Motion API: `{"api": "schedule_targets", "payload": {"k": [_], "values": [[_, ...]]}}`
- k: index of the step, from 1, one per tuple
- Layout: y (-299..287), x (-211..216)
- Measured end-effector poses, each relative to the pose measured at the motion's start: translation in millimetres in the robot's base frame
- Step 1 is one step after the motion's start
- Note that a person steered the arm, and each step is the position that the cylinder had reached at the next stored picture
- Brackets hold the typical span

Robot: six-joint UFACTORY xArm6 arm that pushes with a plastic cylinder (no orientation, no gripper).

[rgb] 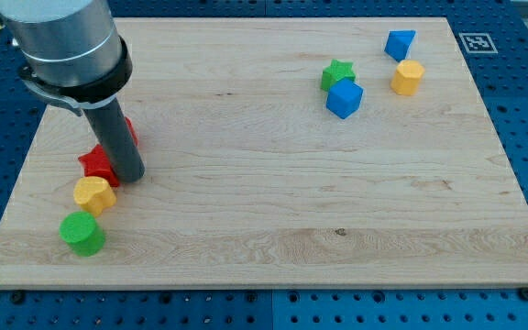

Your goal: Slide blue cube closer to the red circle

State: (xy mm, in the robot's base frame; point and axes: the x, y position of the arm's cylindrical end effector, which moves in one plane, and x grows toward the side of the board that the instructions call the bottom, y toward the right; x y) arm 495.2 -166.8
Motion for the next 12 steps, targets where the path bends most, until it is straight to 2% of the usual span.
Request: {"api": "schedule_targets", "payload": {"k": [3, 4, 7, 8, 9, 11, 12], "values": [[-7, 0], [18, 0], [225, 0], [274, 0], [274, 0], [316, -63], [331, -119]]}}
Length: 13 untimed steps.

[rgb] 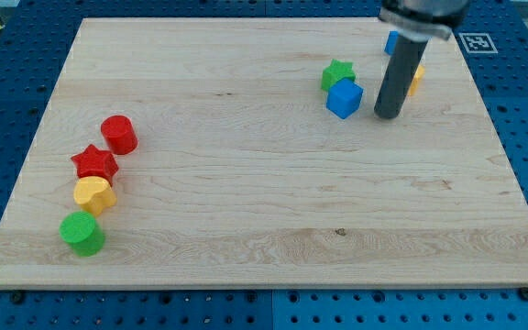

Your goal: Slide blue cube closer to the red circle

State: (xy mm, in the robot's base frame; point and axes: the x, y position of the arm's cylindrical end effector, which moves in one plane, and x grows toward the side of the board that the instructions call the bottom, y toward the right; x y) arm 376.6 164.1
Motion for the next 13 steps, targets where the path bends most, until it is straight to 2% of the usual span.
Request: {"api": "schedule_targets", "payload": {"k": [1, 2, 5, 7, 9, 10, 13], "values": [[1, -22], [-5, -23], [-53, 10], [-102, 15], [-145, 49], [-172, 52], [-186, 61]]}}
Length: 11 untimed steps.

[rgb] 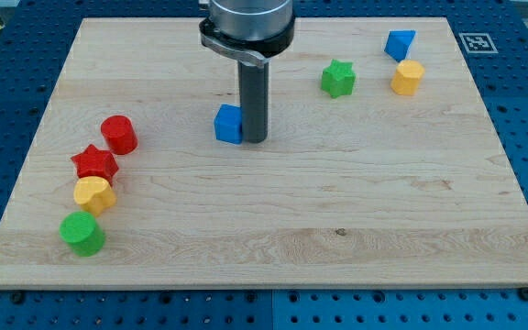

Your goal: Slide blue cube closer to the red circle

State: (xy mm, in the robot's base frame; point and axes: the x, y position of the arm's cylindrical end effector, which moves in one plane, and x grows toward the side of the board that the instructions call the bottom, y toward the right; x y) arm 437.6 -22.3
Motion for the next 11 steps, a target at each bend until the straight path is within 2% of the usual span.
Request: {"api": "schedule_targets", "payload": {"k": [7, 9, 11], "values": [[-10, -22], [-32, -10], [-61, -38]]}}
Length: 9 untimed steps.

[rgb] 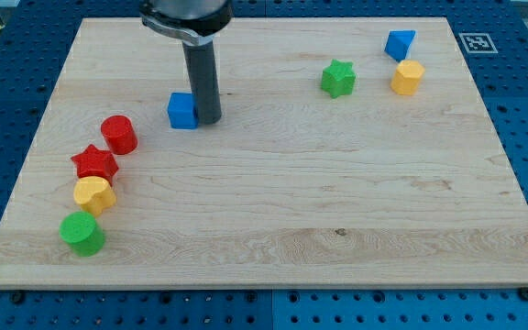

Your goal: Slide blue cube closer to the red circle

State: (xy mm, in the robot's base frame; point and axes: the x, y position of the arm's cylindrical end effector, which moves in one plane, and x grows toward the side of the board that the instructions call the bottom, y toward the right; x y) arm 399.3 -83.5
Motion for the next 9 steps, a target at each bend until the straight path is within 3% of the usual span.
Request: {"api": "schedule_targets", "payload": {"k": [9], "values": [[-75, -6]]}}
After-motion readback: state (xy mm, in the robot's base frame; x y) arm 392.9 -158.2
